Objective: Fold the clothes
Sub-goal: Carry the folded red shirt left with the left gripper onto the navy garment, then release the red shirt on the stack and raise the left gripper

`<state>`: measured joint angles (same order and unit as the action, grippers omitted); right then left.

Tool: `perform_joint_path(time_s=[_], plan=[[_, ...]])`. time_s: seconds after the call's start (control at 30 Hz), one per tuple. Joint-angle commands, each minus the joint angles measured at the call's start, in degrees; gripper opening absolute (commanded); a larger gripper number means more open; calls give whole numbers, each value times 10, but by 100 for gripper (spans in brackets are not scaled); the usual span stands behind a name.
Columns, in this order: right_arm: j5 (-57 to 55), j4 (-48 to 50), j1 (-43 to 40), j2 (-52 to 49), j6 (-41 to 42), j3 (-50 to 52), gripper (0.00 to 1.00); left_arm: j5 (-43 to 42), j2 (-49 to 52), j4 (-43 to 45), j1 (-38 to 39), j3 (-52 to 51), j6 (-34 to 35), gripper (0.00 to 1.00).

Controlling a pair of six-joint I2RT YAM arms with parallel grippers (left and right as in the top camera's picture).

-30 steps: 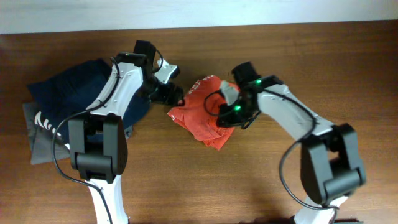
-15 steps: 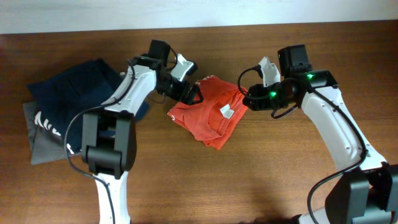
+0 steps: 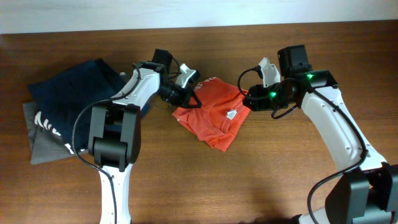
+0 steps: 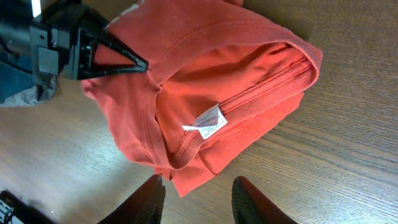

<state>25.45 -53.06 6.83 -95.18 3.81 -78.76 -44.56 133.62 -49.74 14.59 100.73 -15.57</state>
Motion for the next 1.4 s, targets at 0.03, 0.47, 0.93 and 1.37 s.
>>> perform_joint_path(time_s=[0.03, 0.47, 0.93, 1.37], plan=[[-5, -2, -1, 9, -6, -8, 40, -24, -12, -25, -4, 35, -8, 1], [-5, -1, -1, 9, -6, -8, 40, 205, -244, -172, -95, 141, -8, 0], [-4, 1, -1, 9, -4, -8, 40, 219, -220, -228, -407, 92, -19, 0], [-5, 1, -1, 9, -4, -9, 40, 218, -175, -229, -535, 93, -16, 39]])
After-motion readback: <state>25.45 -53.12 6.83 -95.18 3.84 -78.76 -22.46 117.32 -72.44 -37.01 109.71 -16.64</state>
